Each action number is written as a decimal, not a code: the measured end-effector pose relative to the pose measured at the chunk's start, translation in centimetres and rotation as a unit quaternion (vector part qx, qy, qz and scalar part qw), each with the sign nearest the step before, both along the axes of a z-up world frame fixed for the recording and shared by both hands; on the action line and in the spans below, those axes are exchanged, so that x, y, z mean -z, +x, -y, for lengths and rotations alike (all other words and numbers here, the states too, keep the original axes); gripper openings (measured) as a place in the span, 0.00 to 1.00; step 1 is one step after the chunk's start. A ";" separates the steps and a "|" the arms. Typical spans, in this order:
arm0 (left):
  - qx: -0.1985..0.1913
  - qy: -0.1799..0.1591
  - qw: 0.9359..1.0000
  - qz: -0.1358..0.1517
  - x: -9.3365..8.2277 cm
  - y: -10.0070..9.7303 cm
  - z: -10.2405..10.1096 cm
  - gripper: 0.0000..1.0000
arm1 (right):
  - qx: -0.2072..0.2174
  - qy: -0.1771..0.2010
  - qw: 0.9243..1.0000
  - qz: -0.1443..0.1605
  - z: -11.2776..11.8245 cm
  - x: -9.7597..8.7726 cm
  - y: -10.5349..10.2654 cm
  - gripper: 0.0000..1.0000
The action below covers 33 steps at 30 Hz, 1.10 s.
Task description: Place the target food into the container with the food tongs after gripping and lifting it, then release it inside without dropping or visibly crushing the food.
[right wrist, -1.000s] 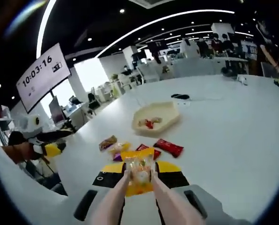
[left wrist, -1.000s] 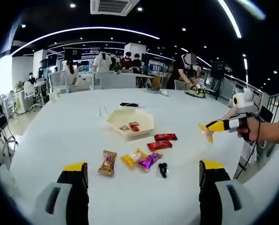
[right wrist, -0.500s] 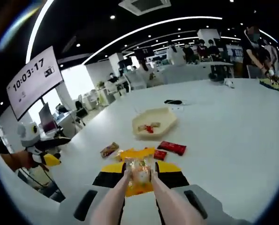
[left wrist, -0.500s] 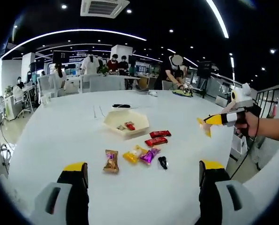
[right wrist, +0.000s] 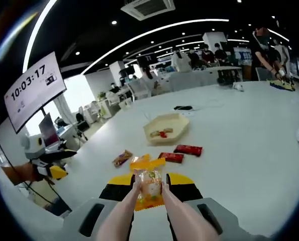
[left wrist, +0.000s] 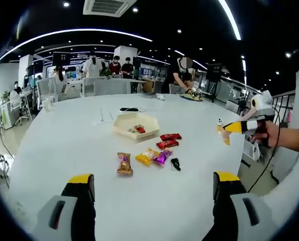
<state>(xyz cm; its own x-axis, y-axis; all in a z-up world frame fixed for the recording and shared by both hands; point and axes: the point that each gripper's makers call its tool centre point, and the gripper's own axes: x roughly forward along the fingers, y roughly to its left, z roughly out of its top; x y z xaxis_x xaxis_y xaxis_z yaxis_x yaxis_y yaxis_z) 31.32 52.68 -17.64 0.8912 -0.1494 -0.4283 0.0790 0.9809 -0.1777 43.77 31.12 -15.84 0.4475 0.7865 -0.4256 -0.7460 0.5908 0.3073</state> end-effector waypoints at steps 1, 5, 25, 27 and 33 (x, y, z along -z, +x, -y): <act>0.014 -0.003 1.000 -0.011 0.8 0.3 0.7 0.99 | 0.001 -0.006 1.000 0.001 0.2 0.2 0.0 0.24; 0.009 0.006 1.000 -0.023 1.2 0.6 0.9 0.98 | 0.013 -0.003 1.000 -0.009 1.2 0.6 0.0 0.24; -0.075 0.033 0.996 -0.031 -0.9 6.5 4.6 0.99 | -0.063 0.006 0.998 -0.004 4.0 1.2 7.5 0.24; -0.079 0.036 0.996 -0.024 -1.1 7.1 5.2 0.99 | -0.076 0.010 0.997 -0.004 4.0 1.5 8.1 0.24; -0.119 0.009 0.992 -0.049 -0.6 7.9 5.7 0.99 | -0.103 0.015 0.994 -0.022 4.1 2.2 8.7 0.24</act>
<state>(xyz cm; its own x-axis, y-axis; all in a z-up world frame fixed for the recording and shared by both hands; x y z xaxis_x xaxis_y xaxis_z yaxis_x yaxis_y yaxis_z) 39.24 46.98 -17.08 0.8541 0.0688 -0.5155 -0.1725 0.9726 -0.1560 52.49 27.05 -18.04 0.2565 0.8722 -0.4166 -0.8359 0.4166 0.3575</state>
